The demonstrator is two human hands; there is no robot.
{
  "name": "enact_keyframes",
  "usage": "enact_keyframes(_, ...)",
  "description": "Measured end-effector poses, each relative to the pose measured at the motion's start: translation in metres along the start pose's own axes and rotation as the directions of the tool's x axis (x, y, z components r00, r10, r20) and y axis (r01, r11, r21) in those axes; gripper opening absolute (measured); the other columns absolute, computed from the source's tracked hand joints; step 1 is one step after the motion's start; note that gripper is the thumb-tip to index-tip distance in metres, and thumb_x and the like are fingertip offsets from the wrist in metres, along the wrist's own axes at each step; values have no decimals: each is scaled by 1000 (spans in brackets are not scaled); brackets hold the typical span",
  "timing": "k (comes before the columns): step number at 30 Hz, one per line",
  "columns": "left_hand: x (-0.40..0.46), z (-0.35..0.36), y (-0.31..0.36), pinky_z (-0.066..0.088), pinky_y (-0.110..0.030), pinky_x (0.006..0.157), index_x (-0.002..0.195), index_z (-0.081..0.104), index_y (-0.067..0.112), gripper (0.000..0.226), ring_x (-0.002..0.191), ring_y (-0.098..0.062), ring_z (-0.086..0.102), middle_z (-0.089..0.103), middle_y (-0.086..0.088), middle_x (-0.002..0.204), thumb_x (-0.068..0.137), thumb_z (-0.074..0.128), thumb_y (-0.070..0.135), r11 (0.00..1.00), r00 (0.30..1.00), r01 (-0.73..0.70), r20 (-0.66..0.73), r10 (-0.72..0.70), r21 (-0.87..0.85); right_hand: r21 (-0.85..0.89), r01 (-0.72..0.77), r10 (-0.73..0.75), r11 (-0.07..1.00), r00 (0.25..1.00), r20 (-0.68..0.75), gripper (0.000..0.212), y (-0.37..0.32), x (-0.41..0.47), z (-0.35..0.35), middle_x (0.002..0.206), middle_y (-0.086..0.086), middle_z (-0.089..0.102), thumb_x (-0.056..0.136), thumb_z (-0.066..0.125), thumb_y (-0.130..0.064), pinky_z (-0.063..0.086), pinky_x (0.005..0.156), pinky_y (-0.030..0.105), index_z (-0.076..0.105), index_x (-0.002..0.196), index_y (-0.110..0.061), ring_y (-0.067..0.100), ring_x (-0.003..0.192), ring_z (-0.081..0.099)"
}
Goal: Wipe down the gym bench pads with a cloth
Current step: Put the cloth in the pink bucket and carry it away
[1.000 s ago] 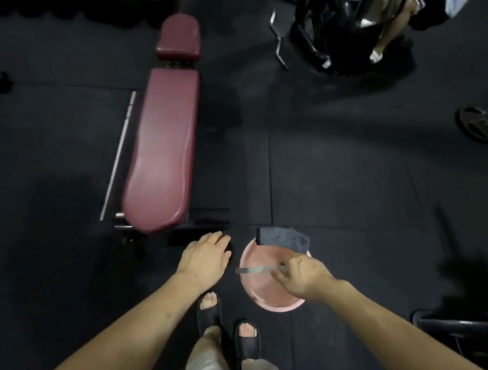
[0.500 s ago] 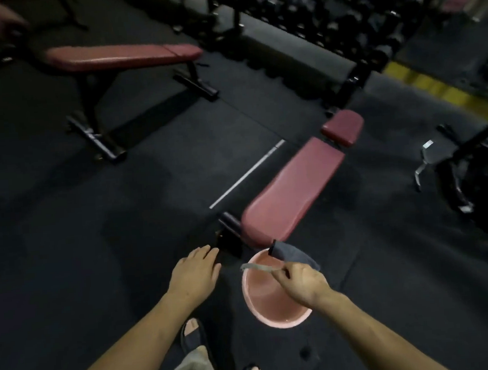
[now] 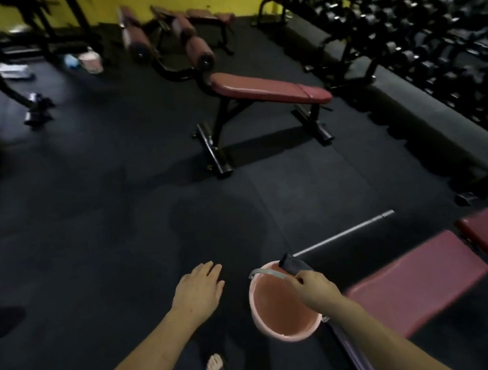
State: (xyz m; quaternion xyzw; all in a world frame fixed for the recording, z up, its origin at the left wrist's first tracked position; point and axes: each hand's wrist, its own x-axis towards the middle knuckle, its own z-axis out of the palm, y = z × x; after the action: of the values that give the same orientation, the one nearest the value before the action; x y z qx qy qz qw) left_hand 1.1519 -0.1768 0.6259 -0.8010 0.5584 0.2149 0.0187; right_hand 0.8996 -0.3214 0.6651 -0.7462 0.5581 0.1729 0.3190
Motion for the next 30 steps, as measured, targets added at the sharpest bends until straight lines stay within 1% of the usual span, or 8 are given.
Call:
enact_keyframes(7, 75, -65, -92, 34, -38, 119, 159, 31, 25, 54, 153, -19, 29, 31, 1, 166, 109, 32, 45, 986, 987, 150, -47, -154, -72, -19, 130, -130, 991, 991, 26, 46, -149, 108, -56, 82, -8, 70, 99, 41, -65, 55, 67, 34, 65, 87, -27, 13, 75, 67)
enact_keyframes(11, 126, -94, -136, 31, -40, 121, 160, 28, 27, 54, 155, -18, 24, 28, 3, 167, 110, 31, 45, 953, 960, 260, -67, -273, -153, -65, 235, -232, 970, 971, 53, 44, -229, 180, -85, 73, -7, 65, 101, 40, -57, 43, 58, 31, 57, 76, -25, 12, 67, 61)
enact_keyframes(14, 162, -116, -172, 30, -40, 121, 161, 26, 27, 55, 155, -17, 23, 27, 4, 167, 109, 32, 45, 919, 923, 352, -97, -372, -179, -77, 331, -321, 941, 940, 114, 47, -290, 238, -100, 70, -6, 65, 102, 41, -56, 48, 58, 31, 60, 76, -22, 13, 64, 62)
enact_keyframes(18, 193, -150, -213, 27, -39, 123, 161, 24, 28, 55, 155, -15, 22, 25, 6, 168, 110, 29, 46, 843, 849, 484, -109, -517, -234, -113, 429, -403, 896, 894, 199, 56, -376, 305, -117, 81, -2, 72, 101, 41, -61, 60, 71, 37, 71, 95, -15, 16, 76, 70)
enact_keyframes(22, 216, -177, -259, 23, -39, 124, 161, 25, 29, 54, 156, -17, 19, 24, 5, 168, 110, 30, 45, 758, 773, 565, -110, -624, -326, -136, 507, -469, 851, 851, 236, 66, -461, 357, -125, 79, -1, 73, 96, 39, -72, 55, 69, 35, 72, 88, -16, 16, 73, 68)
enact_keyframes(25, 234, -197, -302, 22, -39, 124, 161, 26, 29, 54, 156, -18, 18, 24, 4, 169, 109, 29, 45, 695, 715, 610, -114, -690, -381, -173, 547, -509, 819, 832, 220, 51, -526, 399, -125, 81, -5, 69, 93, 41, -68, 56, 73, 37, 65, 80, -26, 16, 76, 65)
enact_keyframes(28, 257, -217, -356, 21, -39, 125, 161, 24, 28, 54, 157, -19, 17, 23, 3, 169, 110, 28, 45, 687, 698, 623, -130, -704, -374, -160, 582, -547, 797, 808, 218, 56, -600, 427, -123, 66, -5, 65, 94, 42, -70, 46, 61, 31, 58, 67, -24, 18, 67, 64)
enact_keyframes(30, 278, -233, -401, 20, -39, 125, 162, 23, 28, 55, 157, -19, 16, 22, 3, 169, 110, 28, 45, 690, 694, 626, -145, -706, -363, -152, 592, -554, 792, 800, 229, 56, -648, 447, -119, 65, -4, 67, 93, 45, -68, 51, 63, 33, 62, 65, -22, 19, 69, 67)
